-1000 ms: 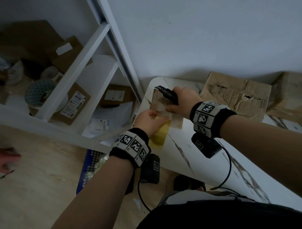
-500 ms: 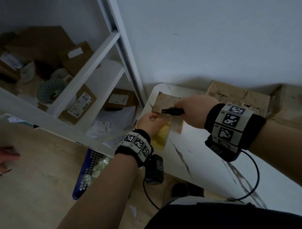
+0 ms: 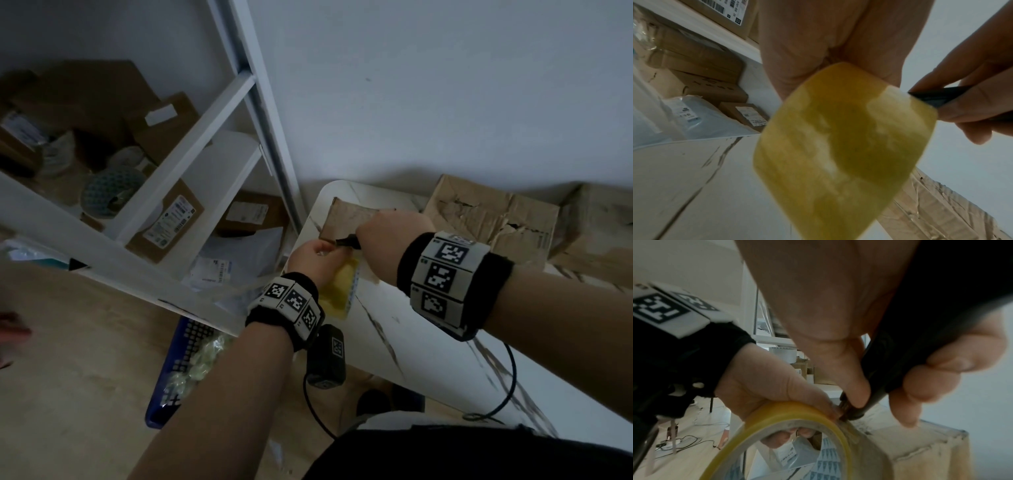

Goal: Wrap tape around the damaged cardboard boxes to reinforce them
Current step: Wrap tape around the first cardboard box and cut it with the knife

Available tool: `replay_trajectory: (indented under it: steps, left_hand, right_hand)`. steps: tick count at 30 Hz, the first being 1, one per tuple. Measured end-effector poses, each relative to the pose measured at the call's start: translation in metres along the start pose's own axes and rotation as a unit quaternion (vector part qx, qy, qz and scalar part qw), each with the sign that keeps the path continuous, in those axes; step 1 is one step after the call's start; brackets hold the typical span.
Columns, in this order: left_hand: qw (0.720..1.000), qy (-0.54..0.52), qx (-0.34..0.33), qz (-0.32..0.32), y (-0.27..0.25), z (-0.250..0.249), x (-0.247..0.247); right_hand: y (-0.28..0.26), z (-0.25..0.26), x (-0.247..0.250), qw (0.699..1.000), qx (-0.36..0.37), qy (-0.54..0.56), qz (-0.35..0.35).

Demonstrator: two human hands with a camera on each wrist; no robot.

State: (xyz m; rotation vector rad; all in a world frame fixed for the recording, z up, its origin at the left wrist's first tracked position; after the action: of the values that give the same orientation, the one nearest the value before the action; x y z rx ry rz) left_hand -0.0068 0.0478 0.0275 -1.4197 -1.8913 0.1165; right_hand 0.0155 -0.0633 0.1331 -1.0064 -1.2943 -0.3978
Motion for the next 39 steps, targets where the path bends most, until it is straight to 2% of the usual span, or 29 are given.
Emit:
replay_trajectory:
  steps: [5,16,20,24,28,32,39]
  left_hand:
    - [1.000,0.002,-0.004,0.004,0.004,-0.003,-0.001]
    - [1.000,0.012,-0.021,0.007,0.009,-0.006,0.001]
    - [0.999,0.030,-0.012,0.000,0.013,0.002,0.007]
    - [1.000,0.022,-0.003,0.008,0.011,0.005,0.006]
    - [1.000,0.014,-0.011,0.011,0.010,0.007,0.007]
    - [1.000,-0.004,-0.015,0.006,0.005,0.013,0.007]
    - [0.998,-0.025,-0.053,0.017,-0.006,0.021,0.005]
  right_hand:
    - [-0.007,-0.010,0.000,1.000,-0.022,-0.003,-0.007]
    - [-0.007,-0.033,-0.007,0.997,-0.058,-0.032,0.037]
    - [-0.001,-0.044,-0.017,0.997,-0.056,0.012,0.046]
    - [0.007,-0.041,-0.012,0.994,-0.044,0.097,-0.007]
    - [0.025,-0.035,-0.012,0.990,-0.045,0.122,-0.061]
    - [0.046,-0.026,-0.024,0.987,-0.058,0.136,-0.063]
    - [0.062,-0.018,-0.037,0.988,-0.024,0.121,-0.098]
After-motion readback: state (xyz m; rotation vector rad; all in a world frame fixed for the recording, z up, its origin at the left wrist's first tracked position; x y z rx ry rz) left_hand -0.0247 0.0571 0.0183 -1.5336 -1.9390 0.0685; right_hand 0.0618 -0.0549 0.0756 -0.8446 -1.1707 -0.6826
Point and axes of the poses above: each hand's wrist, its own y-axis towards the middle knuckle, its own x-axis out of the back of the hand, z = x × y, the point moved 6 cm from there along y, towards the middle knuckle
